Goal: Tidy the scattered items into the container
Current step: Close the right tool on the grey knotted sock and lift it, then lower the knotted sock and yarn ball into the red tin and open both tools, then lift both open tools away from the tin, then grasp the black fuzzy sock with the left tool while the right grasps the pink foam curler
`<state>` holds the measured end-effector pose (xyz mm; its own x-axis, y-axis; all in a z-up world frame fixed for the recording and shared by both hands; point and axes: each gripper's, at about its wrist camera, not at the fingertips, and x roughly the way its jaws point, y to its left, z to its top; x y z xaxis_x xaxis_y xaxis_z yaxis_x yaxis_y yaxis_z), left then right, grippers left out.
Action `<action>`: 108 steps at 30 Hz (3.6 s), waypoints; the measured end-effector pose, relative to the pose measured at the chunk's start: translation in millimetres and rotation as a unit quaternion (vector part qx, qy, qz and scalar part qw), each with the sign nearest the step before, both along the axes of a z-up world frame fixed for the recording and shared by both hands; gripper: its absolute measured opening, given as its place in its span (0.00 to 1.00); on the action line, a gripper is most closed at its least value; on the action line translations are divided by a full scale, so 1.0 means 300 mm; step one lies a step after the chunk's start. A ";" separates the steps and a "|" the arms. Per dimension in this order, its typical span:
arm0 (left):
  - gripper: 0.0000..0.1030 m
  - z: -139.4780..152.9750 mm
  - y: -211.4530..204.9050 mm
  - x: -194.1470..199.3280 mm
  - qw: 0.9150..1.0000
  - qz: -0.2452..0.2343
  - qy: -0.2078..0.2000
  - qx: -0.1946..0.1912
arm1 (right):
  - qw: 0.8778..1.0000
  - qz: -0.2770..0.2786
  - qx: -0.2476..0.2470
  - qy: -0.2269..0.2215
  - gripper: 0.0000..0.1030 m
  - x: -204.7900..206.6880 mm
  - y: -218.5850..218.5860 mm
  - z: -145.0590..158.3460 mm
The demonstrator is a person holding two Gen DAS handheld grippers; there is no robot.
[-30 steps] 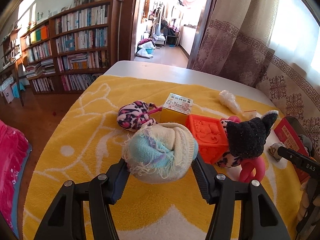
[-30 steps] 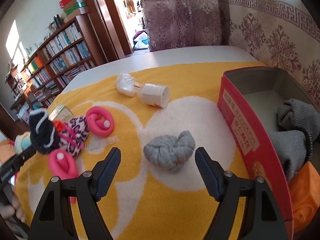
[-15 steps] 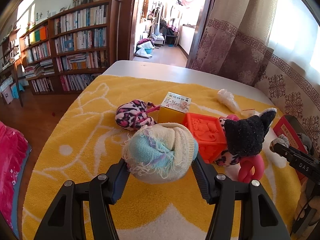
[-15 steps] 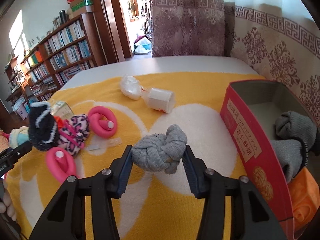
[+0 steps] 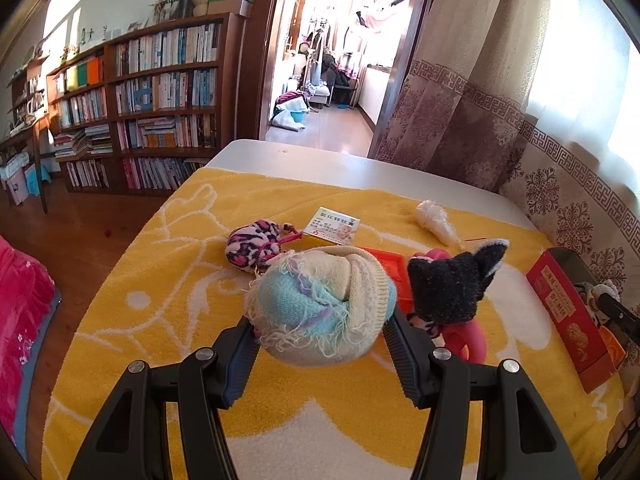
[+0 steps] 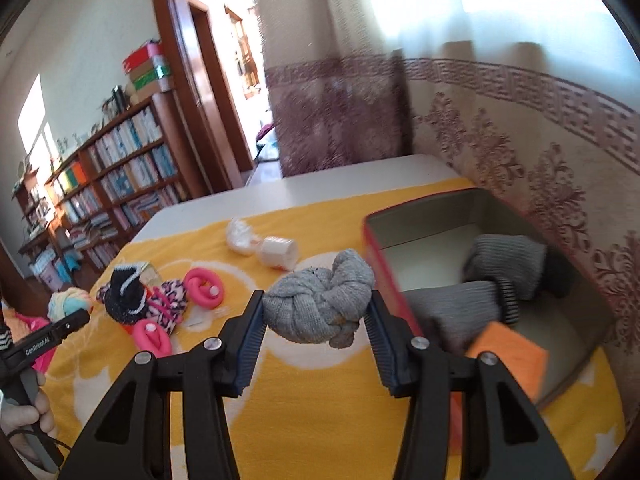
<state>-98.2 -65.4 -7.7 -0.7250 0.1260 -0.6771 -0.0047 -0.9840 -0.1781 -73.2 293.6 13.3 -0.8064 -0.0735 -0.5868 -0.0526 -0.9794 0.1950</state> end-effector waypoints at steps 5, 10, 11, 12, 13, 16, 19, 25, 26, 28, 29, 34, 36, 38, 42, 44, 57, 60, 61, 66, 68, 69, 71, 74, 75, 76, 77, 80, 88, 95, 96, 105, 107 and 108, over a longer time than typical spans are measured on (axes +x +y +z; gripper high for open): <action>0.60 0.062 0.109 0.028 0.999 -0.030 0.019 -0.011 | 0.998 -0.056 0.000 0.023 0.51 0.072 0.147 0.026; 0.60 0.126 0.248 0.046 0.997 -0.067 0.038 -0.022 | 0.993 -0.110 -0.005 0.030 0.52 0.117 0.298 0.016; 0.60 0.135 0.278 0.048 0.996 -0.075 0.040 -0.024 | 0.992 -0.120 -0.005 0.031 0.52 0.124 0.326 0.013; 0.60 0.142 0.305 0.049 0.995 -0.083 0.042 -0.026 | 0.991 -0.128 -0.004 0.032 0.52 0.129 0.350 0.011; 0.60 0.151 0.336 0.050 0.994 -0.091 0.044 -0.027 | 0.990 -0.134 -0.004 0.033 0.52 0.132 0.367 0.008; 0.60 0.174 0.424 0.048 0.992 -0.114 0.049 -0.031 | 0.989 -0.146 0.002 0.035 0.52 0.132 0.411 -0.002; 0.60 0.200 0.521 0.042 0.988 -0.140 0.054 -0.035 | 0.988 -0.152 0.014 0.034 0.52 0.121 0.433 -0.017; 0.60 0.225 0.712 0.014 0.979 -0.191 0.057 -0.045 | 0.988 -0.152 -0.003 0.037 0.54 0.110 0.478 -0.035; 0.60 0.223 0.748 0.006 0.977 -0.198 0.055 -0.047 | 0.988 -0.152 -0.006 0.038 0.54 0.108 0.485 -0.038; 0.60 0.214 0.804 -0.007 0.975 -0.211 0.052 -0.049 | 0.987 -0.153 -0.009 0.038 0.55 0.112 0.489 -0.044; 0.60 0.209 0.834 -0.016 0.973 -0.218 0.050 -0.048 | 0.987 -0.154 -0.010 0.039 0.56 0.113 0.492 -0.046; 0.60 0.189 0.959 -0.058 0.967 -0.248 0.040 -0.044 | 0.984 -0.172 -0.009 0.052 0.67 0.129 0.494 -0.050; 0.60 0.178 0.999 -0.081 0.965 -0.256 0.035 -0.042 | 0.982 -0.179 -0.003 0.058 0.68 0.134 0.489 -0.045; 0.60 0.168 1.035 -0.105 0.964 -0.263 0.027 -0.037 | 0.982 -0.179 0.002 0.063 0.69 0.137 0.484 -0.040; 0.60 0.156 1.114 -0.154 0.959 -0.280 0.019 -0.033 | 0.982 -0.177 0.008 0.069 0.72 0.142 0.475 -0.031; 0.60 0.148 1.150 -0.172 0.957 -0.289 0.014 -0.031 | 0.983 -0.173 0.008 0.067 0.72 0.138 0.474 -0.033; 0.73 0.087 1.174 -0.240 0.955 -0.292 -0.038 0.020 | 0.984 -0.167 0.010 0.059 0.73 0.134 0.463 -0.041; 0.73 0.101 1.151 -0.234 0.957 -0.286 -0.035 0.022 | 0.984 -0.166 0.014 0.059 0.73 0.135 0.457 -0.042; 0.73 0.104 1.143 -0.230 0.958 -0.285 -0.035 0.022 | 0.984 -0.166 0.015 0.059 0.73 0.135 0.458 -0.042; 0.73 0.106 1.110 -0.217 0.959 -0.279 -0.041 0.018 | 0.984 -0.167 0.014 0.058 0.73 0.131 0.459 -0.046; 0.73 0.105 1.095 -0.212 0.960 -0.275 -0.043 0.017 | 0.984 -0.167 0.016 0.058 0.73 0.131 0.459 -0.045; 0.73 0.106 1.088 -0.208 0.961 -0.274 -0.045 0.017 | 0.984 -0.167 0.017 0.058 0.73 0.131 0.458 -0.046; 0.73 0.106 1.070 -0.199 0.962 -0.270 -0.046 0.015 | 0.984 -0.166 0.019 0.059 0.73 0.132 0.457 -0.047; 0.73 0.109 1.041 -0.186 0.963 -0.264 -0.048 0.015 | 0.984 -0.166 0.022 0.058 0.74 0.132 0.452 -0.048; 0.73 0.110 1.032 -0.182 0.964 -0.262 -0.048 0.014 | 0.984 -0.166 0.022 0.057 0.74 0.133 0.451 -0.048; 0.73 0.110 1.022 -0.177 0.964 -0.260 -0.048 0.013 | 0.984 -0.166 0.023 0.057 0.74 0.133 0.450 -0.049; 0.73 0.110 1.012 -0.172 0.965 -0.259 -0.049 0.011 | 0.984 -0.166 0.024 0.057 0.74 0.134 0.449 -0.049; 0.73 0.113 0.972 -0.153 0.966 -0.254 -0.048 0.011 | 0.984 -0.168 0.027 0.059 0.75 0.138 0.447 -0.049; 0.73 0.143 0.817 -0.108 0.973 -0.227 -0.034 0.020 | 0.983 -0.170 0.044 0.057 0.76 0.141 0.434 -0.053; 0.73 0.158 0.618 -0.081 0.981 -0.187 -0.026 0.032 | 0.980 -0.175 0.067 0.070 0.76 0.144 0.411 -0.055; 0.73 0.159 0.586 -0.075 0.983 -0.182 -0.025 0.032 | 0.979 -0.175 0.071 0.071 0.76 0.143 0.406 -0.052; 0.73 0.138 0.306 -0.066 0.993 -0.109 -0.025 0.036 | 0.992 -0.105 0.021 0.061 0.76 0.133 0.289 0.023; 0.73 0.129 0.264 -0.072 0.994 -0.099 -0.027 0.043 | 0.997 -0.058 0.007 0.049 0.76 0.110 0.217 0.037; 0.73 0.126 0.245 -0.073 0.994 -0.096 -0.028 0.047 | 0.998 -0.036 0.002 0.043 0.76 0.098 0.179 0.039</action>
